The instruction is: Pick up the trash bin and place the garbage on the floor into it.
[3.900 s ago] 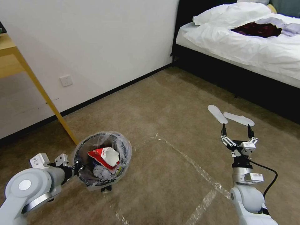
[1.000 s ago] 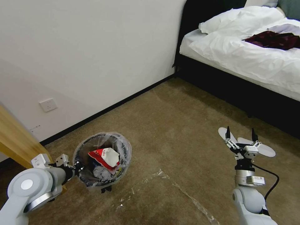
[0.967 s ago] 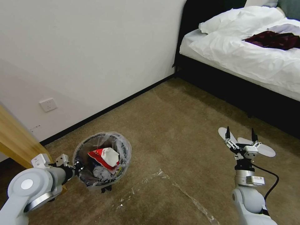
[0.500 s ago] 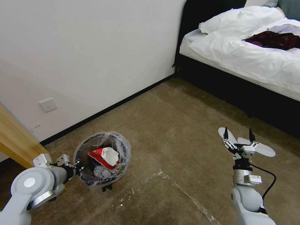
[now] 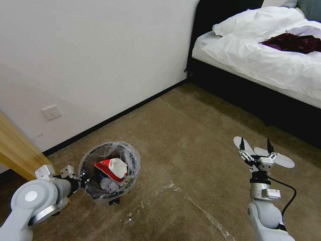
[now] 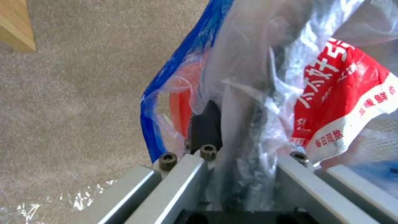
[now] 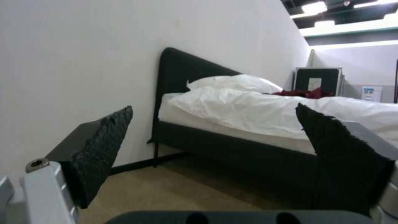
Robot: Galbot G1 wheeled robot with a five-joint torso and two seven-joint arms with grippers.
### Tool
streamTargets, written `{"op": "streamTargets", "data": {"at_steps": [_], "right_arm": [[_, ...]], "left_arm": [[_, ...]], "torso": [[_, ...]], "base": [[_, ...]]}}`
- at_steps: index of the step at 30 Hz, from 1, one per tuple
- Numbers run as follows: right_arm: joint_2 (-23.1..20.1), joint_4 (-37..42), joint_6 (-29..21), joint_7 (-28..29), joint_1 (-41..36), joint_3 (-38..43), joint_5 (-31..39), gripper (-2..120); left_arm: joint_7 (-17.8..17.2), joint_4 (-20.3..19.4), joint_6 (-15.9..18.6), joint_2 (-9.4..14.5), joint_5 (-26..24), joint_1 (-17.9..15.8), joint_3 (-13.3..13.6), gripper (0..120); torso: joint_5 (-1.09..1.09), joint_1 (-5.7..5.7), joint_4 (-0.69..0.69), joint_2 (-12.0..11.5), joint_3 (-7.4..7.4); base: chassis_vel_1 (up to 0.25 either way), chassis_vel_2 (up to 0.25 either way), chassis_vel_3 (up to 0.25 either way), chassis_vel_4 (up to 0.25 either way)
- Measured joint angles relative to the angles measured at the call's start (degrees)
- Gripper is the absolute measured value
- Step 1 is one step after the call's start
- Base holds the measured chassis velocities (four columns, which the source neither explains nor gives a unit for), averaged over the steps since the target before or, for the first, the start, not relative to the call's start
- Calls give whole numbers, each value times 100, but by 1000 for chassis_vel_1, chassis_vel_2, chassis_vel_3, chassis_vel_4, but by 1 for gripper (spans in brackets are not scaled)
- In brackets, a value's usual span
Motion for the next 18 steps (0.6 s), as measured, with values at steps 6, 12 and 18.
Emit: {"op": "streamTargets", "data": {"at_steps": [6,12,18], "right_arm": [[-2,-8,19,-11,-9,14,-4,100],[-38,-1,7,1,25,-6,-21,100],[-60,-8,-6,1,38,-13,-17,100]], "left_arm": [[-4,-6,-2,10,-3,8,-3,0],[-4,-2,-2,-12,-7,0,-15,0],[-4,-5,-3,-9,-7,5,-6,0]], "torso": [[0,0,0,0,0],[0,0,0,0,0],[0,0,0,0,0]], "base": [[0,0,0,0],[0,0,0,0],[0,0,0,0]]}}
